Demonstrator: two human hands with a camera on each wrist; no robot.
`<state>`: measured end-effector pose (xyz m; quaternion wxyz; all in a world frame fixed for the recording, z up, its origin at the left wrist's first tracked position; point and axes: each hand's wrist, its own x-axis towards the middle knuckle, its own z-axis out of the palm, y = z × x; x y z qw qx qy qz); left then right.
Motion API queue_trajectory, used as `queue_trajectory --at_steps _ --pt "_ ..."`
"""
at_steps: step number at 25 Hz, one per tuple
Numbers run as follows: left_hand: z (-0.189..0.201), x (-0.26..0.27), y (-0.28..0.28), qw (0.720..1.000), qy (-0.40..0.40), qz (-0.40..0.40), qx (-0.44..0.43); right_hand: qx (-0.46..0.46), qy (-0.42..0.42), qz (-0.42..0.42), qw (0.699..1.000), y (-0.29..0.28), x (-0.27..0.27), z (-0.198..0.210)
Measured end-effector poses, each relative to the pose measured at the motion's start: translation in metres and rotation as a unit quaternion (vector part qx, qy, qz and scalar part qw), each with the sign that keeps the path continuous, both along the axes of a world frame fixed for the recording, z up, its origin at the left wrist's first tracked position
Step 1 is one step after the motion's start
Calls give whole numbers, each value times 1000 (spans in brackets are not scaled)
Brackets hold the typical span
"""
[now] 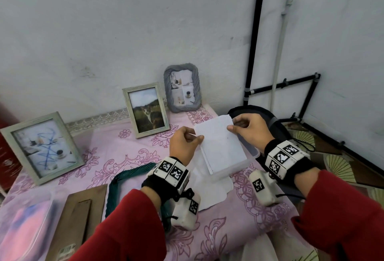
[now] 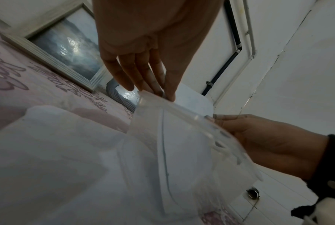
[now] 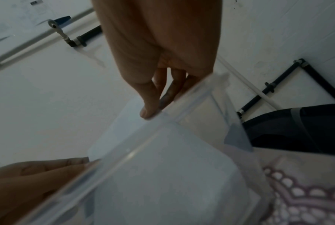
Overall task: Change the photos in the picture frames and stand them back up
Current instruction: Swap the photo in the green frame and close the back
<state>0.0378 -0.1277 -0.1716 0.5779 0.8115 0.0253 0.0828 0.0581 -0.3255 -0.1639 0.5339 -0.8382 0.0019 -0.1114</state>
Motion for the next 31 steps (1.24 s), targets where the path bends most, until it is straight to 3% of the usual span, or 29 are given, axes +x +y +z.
queue_trajectory --at_steps 5,11,14,21,31 --pt "2 -4 1 1000 2 0 1 28 -14 5 1000 -4 -5 9" --pt "12 -11 2 995 -44 -35 81 39 -22 7 999 -2 -15 25" --pt "18 -17 1 996 -68 -20 51 74 -34 22 996 4 -23 39" --pt "45 -39 18 986 -104 -42 -120 166 -95 55 980 35 -41 80" --pt "53 -69 94 986 -120 -8 -113 165 -58 141 974 102 -59 78"
